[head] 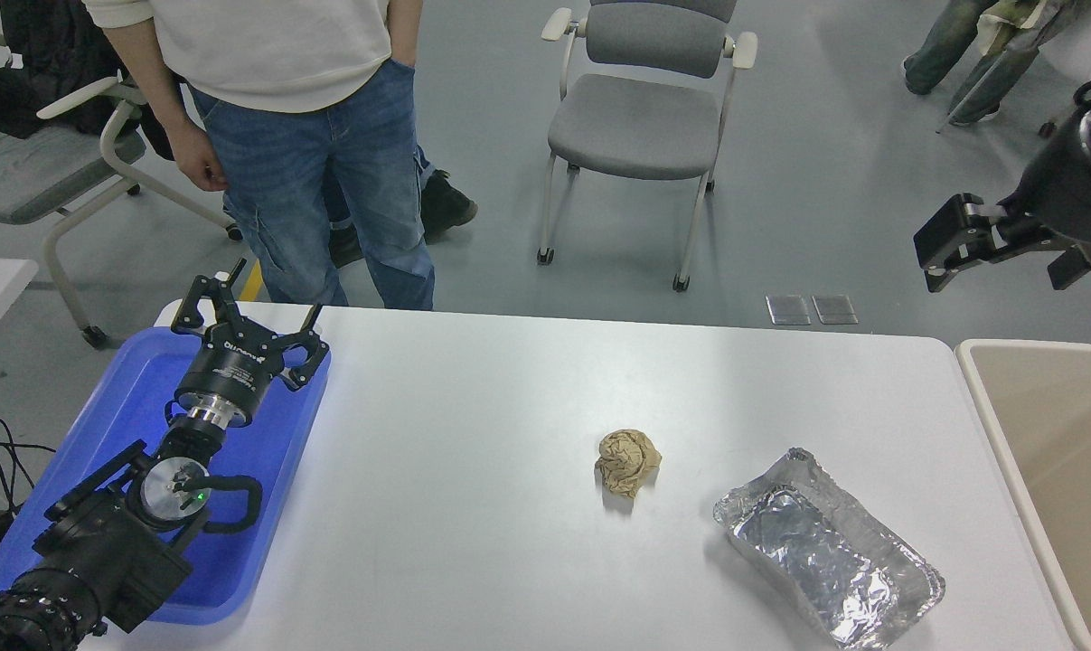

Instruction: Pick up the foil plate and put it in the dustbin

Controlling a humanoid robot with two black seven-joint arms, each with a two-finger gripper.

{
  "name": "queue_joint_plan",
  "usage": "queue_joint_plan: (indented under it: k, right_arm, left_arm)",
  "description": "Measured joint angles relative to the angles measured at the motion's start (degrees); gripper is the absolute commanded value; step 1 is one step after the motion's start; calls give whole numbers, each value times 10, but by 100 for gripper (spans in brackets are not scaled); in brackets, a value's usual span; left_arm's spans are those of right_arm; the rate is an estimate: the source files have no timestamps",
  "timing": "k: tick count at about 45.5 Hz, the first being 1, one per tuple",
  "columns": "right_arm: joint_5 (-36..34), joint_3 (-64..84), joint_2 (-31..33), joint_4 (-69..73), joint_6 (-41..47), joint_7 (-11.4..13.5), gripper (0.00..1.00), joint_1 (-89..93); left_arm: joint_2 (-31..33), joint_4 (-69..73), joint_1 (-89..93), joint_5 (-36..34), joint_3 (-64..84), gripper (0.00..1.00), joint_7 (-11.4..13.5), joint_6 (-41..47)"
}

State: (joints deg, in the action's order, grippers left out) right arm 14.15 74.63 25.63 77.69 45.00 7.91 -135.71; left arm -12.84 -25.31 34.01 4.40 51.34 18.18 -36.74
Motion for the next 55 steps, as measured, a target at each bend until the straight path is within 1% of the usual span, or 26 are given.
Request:
queue_joint_plan:
  k: [55]
  right_arm:
    - [1,-23,3,0,0,0,100,26]
  left_arm:
    - [0,0,0,1,1,100,0,0]
